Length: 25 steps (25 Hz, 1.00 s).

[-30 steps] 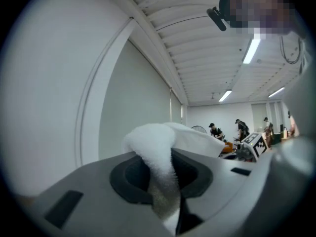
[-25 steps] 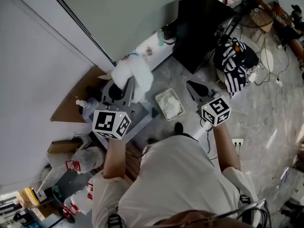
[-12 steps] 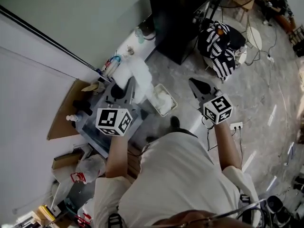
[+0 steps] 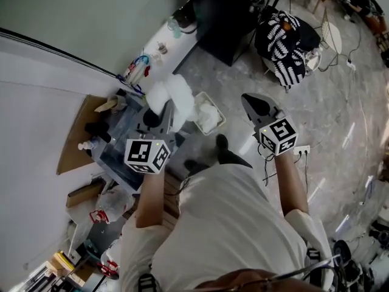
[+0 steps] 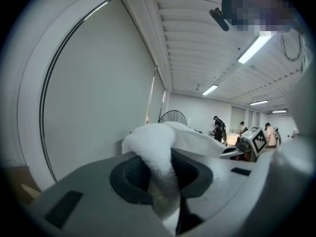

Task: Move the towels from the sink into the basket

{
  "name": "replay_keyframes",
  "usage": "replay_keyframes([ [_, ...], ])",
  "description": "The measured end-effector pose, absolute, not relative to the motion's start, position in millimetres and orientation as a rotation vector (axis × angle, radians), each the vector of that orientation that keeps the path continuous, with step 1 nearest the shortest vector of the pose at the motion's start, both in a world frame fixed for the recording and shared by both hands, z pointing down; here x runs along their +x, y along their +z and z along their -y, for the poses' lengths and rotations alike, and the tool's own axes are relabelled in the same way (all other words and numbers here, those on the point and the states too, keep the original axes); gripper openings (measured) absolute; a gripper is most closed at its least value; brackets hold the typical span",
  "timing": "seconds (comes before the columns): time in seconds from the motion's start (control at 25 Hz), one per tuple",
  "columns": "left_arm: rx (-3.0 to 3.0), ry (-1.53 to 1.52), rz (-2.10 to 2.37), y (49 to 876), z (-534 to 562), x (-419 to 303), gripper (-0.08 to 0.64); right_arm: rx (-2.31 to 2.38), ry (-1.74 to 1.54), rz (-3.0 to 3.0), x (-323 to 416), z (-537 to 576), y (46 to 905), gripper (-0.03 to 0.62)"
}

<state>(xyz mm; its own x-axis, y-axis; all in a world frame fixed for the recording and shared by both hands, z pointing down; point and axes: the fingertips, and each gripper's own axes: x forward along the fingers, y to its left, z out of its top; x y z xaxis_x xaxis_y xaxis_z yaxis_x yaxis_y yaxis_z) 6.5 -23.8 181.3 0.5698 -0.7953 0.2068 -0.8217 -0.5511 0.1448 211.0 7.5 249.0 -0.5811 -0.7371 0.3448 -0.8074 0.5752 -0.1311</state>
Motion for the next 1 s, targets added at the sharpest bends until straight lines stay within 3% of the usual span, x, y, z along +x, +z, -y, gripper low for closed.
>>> replay_keyframes([
  [0.44, 2.451, 0.335, 1.319, 326, 51, 32, 0.078, 1.199, 0.592, 2.489, 221, 25, 362, 0.003],
  [1.0, 2.152, 0.52, 1.291, 604, 61, 58, 0.078, 1.071, 0.806, 2.359, 223, 28, 561, 0.003],
])
